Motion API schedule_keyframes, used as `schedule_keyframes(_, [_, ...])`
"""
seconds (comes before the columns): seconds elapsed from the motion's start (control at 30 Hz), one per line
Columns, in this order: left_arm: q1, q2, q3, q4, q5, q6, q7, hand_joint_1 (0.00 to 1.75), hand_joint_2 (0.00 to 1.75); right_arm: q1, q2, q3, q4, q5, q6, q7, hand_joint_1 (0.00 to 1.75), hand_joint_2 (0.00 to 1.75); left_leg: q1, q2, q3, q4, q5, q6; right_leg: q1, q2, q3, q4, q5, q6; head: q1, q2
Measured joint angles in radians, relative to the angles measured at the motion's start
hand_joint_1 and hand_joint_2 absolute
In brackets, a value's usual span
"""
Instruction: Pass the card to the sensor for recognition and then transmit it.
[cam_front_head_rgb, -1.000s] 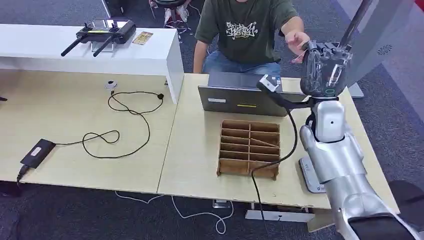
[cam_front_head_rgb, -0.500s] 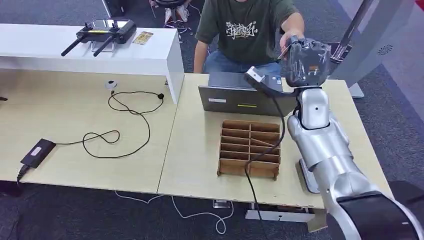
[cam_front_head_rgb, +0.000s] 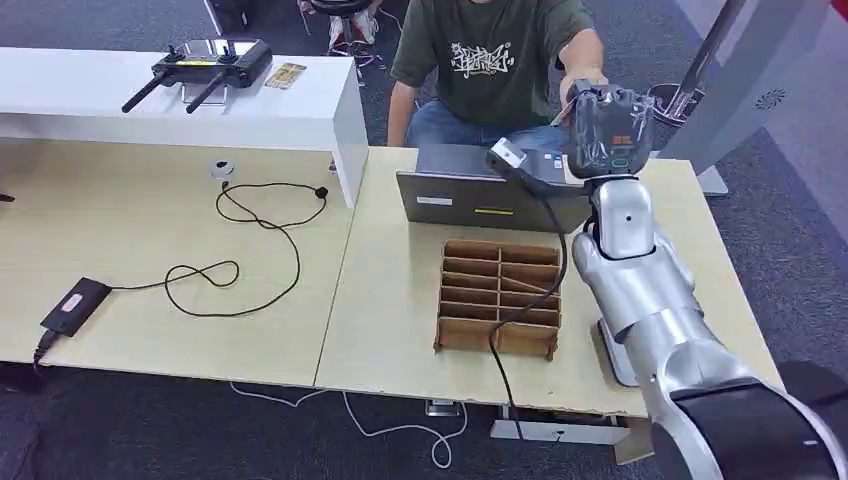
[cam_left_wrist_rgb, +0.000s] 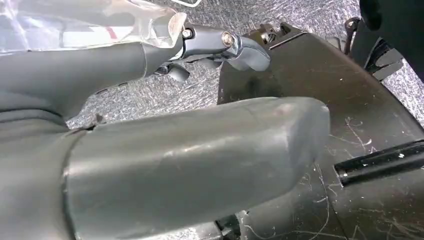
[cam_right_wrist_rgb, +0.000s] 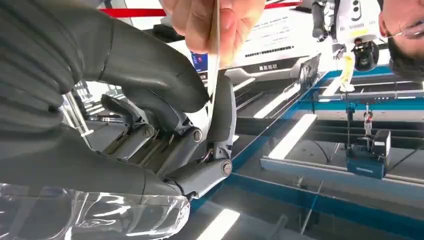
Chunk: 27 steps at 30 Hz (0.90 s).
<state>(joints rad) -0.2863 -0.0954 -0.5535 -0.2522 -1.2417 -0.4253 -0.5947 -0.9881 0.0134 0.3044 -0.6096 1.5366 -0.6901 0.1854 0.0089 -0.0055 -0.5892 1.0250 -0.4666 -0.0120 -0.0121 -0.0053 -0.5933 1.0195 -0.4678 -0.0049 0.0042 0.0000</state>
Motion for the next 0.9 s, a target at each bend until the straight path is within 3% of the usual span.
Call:
schedule_keyframes(0.63, [0.001, -0.001, -0.002, 0.0, 0.005, 0.021, 0.0, 0.0, 0.0, 0.007, 0.008, -0.029, -0.014, 0.002, -0.001, -0.018, 0.0, 1.75, 0.0, 0.0, 0.0, 0.0, 0.0, 0.0, 0.0, 0.0, 0.0, 0.0, 0.0, 0.0, 0.0, 0.0])
schedule_keyframes(0.9, [0.01, 0.002, -0.002, 0.0, 0.022, 0.034, 0.009, 0.0, 0.0, 0.091, 0.006, -0.09, -0.157, -0.003, -0.001, -0.057, 0.0, 1.75, 0.0, 0.0, 0.0, 0.0, 0.0, 0.0, 0.0, 0.0, 0.0, 0.0, 0.0, 0.0, 0.0, 0.0])
